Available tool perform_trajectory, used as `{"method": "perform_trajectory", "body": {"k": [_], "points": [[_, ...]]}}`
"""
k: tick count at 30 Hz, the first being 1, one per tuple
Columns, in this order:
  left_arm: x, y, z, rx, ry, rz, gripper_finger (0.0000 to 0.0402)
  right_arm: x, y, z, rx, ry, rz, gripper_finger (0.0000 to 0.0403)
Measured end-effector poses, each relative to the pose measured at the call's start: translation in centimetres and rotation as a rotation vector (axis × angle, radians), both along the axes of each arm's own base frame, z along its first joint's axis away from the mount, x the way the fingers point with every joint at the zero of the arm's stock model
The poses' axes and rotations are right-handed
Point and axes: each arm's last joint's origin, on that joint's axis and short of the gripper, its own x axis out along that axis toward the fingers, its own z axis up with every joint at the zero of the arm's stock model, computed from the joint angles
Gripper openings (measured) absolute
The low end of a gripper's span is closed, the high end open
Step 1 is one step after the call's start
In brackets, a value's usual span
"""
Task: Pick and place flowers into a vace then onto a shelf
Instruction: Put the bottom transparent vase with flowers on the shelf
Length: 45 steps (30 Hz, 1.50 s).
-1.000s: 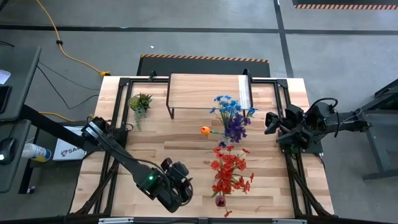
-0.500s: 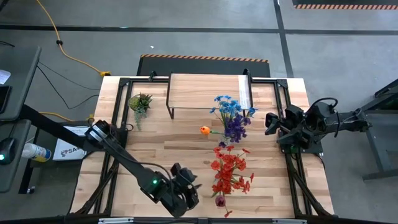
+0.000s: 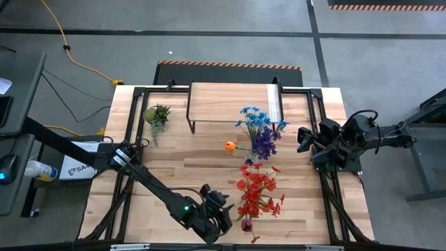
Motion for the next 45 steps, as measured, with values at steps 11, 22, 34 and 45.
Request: {"method": "perform_trajectory", "body": {"k": [11, 22, 34, 45], "points": [[0.8, -0.6, -0.9, -0.019, -0.045, -0.011, 0.0218, 0.0, -0.1, -0.1, 0.018, 0.015, -0.018, 0.0252], [0.9, -0.8, -0.8, -0.059, -0.055, -0.026, 0.0218, 0.1, -0.1, -0.1, 0.016, 0.023, -0.018, 0.0252], [0.9, -0.8, -0.8, -0.060, -0.057, -0.026, 0.0218, 0.1, -0.1, -0.1, 0.016, 0.024, -0.019, 0.0252], [1.2, -1.1, -0.4, -0.084, -0.087, -0.051, 0.0312, 0.1, -0.1, -0.1, 0.016, 0.025, -0.018, 0.0252]]}}
